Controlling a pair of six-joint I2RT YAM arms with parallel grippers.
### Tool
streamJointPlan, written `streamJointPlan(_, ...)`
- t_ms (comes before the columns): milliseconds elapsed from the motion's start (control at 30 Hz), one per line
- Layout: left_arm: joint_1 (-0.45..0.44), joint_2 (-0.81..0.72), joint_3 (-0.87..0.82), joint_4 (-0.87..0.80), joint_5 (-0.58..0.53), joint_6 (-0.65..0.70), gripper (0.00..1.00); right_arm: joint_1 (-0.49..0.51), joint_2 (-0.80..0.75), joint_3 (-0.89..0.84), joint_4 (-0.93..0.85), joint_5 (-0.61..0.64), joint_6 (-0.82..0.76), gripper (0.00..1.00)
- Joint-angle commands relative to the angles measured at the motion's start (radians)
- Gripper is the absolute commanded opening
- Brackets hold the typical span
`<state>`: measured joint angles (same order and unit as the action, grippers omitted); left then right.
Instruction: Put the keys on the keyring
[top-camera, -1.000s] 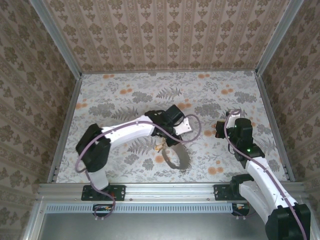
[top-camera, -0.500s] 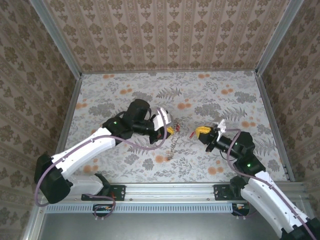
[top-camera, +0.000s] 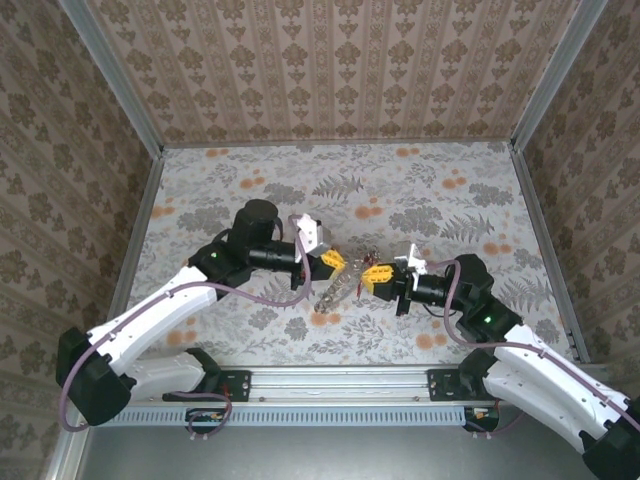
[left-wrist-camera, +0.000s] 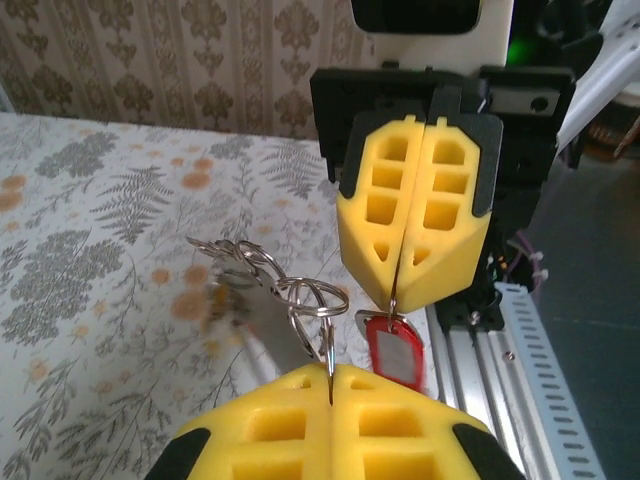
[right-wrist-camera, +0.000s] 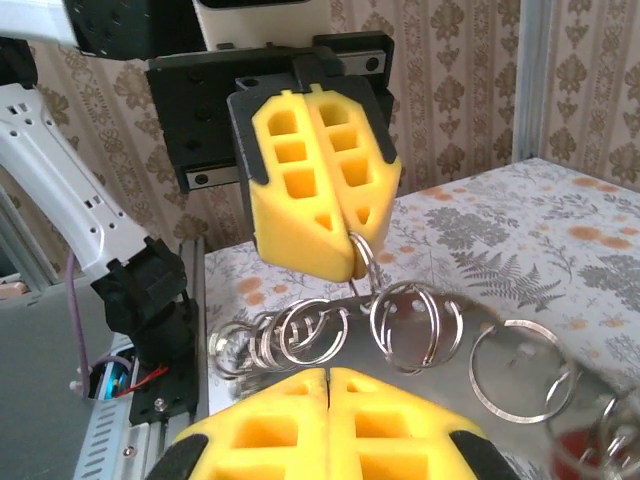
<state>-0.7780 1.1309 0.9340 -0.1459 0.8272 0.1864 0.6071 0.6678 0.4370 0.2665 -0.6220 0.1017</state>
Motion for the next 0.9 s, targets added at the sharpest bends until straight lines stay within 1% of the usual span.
streamJointPlan(0, 0.026, -0.041, -0.023, 0.173, 0.143, -0.106, 0.00, 0.013, -0.011, 0.044, 0.034, -0.017, -0.023, 0.00)
streamJointPlan(133, 0.043, -0.052, -0.042, 0.249, 0.190, -0.163, 0.00, 0.016, -0.001, 0.061, 0.031, -0.003, -0.023, 0.00)
streamJointPlan(267, 0.051, -0.061, -0.051, 0.254, 0.184, -0.171, 0.00, 0.016, -0.010, 0.052, -0.005, 0.084, -0.022, 0.00)
streamJointPlan(400, 0.058, -0.074, -0.063, 0.259, 0.166, -0.172, 0.00, 0.016, 0.008, 0.037, -0.026, 0.136, 0.018, 0.00)
streamJointPlan(600, 0.070, -0.089, -0.077, 0.256, 0.128, -0.166, 0.00, 0.007, 0.105, -0.015, -0.091, 0.344, 0.140, 0.00)
streamJointPlan(767, 0.071, -0.100, -0.088, 0.251, 0.114, -0.161, 0.00, -0.018, 0.220, -0.074, -0.033, 0.354, 0.200, 0.00)
streamJointPlan(867, 0.069, -0.109, -0.091, 0.238, 0.106, -0.152, 0.00, -0.026, 0.297, -0.066, -0.028, 0.333, 0.213, 0.00)
